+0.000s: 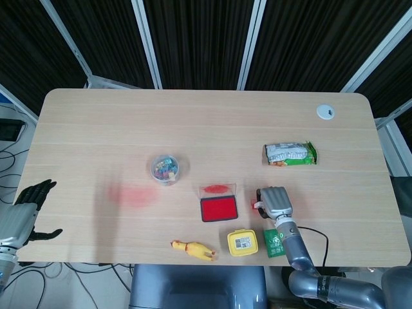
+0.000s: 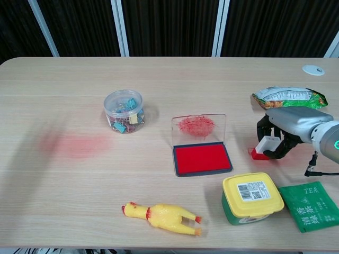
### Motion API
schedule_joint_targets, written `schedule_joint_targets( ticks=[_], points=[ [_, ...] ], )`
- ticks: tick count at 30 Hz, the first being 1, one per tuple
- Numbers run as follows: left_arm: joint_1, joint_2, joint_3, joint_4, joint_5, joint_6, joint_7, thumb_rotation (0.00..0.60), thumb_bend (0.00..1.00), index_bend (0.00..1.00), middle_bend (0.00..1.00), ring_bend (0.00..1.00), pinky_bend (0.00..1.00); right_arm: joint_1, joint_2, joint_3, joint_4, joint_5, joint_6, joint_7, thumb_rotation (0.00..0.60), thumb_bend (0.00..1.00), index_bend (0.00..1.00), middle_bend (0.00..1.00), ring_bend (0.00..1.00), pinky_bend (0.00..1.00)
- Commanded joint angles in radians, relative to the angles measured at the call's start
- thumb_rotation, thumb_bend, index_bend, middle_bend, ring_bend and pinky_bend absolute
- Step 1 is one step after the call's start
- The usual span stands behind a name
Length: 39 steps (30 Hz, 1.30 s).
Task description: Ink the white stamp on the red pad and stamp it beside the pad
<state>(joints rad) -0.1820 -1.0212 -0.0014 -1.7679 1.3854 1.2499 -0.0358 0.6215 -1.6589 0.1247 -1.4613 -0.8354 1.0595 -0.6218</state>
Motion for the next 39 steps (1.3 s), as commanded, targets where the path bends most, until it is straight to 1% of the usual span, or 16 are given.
schedule_joint_targets(
  ticks=[1,10,19,31,39],
  points=[
    [0.0,-0.001,-0.001,0.003,0.002,0.003,0.005,0.6,0.0,0.0,0.0,0.0,0.0,0.0,-0.001,-0.001,0.0,0.001,0.002,-0.003,0.6,0.46,0.68,0.49,0.45,0.52],
    [0.001,-0.004,-0.001,0.005,0.003,0.007,0.008,0.6,0.0,0.0,0.0,0.0,0.0,0.001,-0.005,-0.004,0.0,0.005,0.007,-0.017,0.6,0.46,0.66,0.48,0.44,0.52],
    [0.002,-0.004,-0.002,0.006,0.004,0.009,0.01,0.6,0.0,0.0,0.0,0.0,0.0,-0.001,-0.006,-0.001,-0.001,0.015,0.014,-0.024,0.6,0.41,0.6,0.43,0.41,0.5],
    [0.002,-0.004,-0.001,0.005,0.006,0.009,0.009,0.6,0.0,0.0,0.0,0.0,0.0,0.002,-0.006,0.0,-0.009,0.031,0.016,-0.04,0.6,0.39,0.58,0.41,0.39,0.45],
    [0.001,-0.003,-0.001,0.004,0.004,0.007,0.01,0.6,0.0,0.0,0.0,0.0,0.0,0.005,-0.005,-0.001,-0.013,0.046,0.013,-0.051,0.6,0.36,0.52,0.36,0.34,0.4]
  ],
)
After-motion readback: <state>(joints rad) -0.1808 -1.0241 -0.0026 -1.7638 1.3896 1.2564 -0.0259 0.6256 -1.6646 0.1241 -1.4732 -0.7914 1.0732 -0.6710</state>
